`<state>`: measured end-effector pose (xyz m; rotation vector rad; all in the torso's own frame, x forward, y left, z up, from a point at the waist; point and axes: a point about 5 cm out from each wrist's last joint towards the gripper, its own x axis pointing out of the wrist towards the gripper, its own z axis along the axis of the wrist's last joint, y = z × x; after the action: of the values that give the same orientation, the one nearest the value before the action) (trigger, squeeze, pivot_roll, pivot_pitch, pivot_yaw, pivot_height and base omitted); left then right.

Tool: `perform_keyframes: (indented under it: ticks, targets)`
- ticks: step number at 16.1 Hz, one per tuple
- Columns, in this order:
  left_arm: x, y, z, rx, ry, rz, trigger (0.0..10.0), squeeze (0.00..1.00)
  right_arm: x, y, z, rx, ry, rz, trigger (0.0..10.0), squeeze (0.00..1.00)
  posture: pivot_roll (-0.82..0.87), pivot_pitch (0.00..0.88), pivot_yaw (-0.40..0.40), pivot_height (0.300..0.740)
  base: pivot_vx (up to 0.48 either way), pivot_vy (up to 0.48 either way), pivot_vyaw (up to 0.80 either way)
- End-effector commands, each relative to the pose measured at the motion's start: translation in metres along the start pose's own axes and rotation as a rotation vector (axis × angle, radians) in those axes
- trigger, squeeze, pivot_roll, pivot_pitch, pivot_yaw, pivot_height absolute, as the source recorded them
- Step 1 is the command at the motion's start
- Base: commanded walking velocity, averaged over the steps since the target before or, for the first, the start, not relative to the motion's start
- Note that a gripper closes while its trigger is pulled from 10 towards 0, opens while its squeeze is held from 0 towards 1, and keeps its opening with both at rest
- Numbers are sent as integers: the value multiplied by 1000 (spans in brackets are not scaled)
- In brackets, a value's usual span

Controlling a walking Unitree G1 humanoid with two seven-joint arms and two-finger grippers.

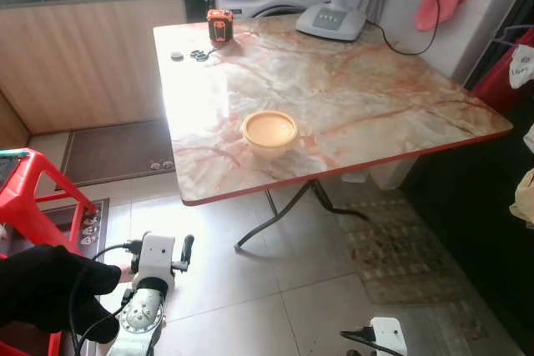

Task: Restocking fridge

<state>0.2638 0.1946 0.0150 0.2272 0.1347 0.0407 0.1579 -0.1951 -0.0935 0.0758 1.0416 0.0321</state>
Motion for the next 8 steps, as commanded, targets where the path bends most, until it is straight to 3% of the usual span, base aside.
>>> perform_keyframes:
  ticks: [1,4,8]
  targets:
    - [-4,-3,6,13,-45,-6,10000,0,0,-1,2,-8,-3,2,10000,0,-89,25,-39,740,0,0,0]
    - [-24,-6,36,70,-218,3,10000,0,0,-2,5,-26,-4,4,10000,0,-82,11,-44,740,0,0,0]
    - [-14,-5,90,108,-399,58,10000,0,1,-4,14,-35,-20,2,10000,0,-68,0,-55,740,0,0,0]
